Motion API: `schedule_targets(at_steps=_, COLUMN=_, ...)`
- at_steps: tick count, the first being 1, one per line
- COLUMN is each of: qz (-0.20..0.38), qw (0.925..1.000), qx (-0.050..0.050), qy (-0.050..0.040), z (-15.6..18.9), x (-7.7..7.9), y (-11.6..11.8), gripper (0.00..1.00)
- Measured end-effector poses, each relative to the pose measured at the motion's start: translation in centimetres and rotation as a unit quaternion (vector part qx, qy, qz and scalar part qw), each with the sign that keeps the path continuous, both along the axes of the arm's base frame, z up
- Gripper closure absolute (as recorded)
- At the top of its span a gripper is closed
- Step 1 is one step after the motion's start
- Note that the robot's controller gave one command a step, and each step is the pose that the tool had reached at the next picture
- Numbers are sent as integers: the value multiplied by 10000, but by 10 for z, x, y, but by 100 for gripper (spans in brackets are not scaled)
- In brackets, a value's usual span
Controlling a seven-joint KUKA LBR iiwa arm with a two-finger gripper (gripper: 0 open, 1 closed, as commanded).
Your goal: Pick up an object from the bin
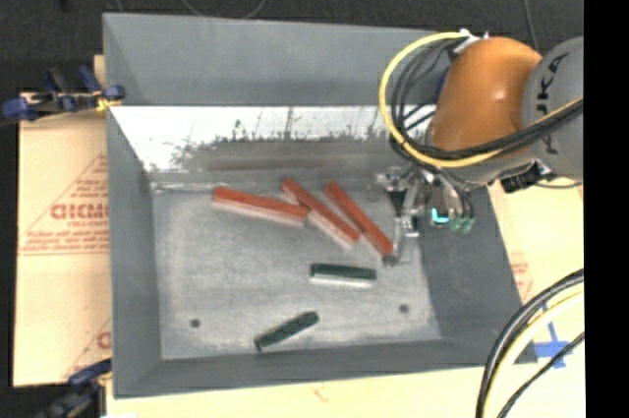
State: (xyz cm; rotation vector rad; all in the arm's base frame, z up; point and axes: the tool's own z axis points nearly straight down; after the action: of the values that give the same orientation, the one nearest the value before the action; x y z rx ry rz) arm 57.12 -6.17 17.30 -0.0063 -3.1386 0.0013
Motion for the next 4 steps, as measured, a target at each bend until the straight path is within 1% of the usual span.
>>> schedule_targets(at_steps=1, qz=-103, qw=9999, qx=-1, qy=-60, z=-101, x=-3, y=-4, gripper=0)
schedule_targets(at_steps=2, qz=-95, qw=9999, qx=-7, qy=-102, z=-96, x=0, y=-4, gripper=100)
schedule_targets(at_steps=3, qz=-87, qw=10000, qx=-6, qy=-45, z=-99, x=-3, y=-4, gripper=0)
schedule_targets(at_steps=4, qz=169, qw=9998, qx=1, qy=-61, z=-101, x=37, y=39, gripper=0)
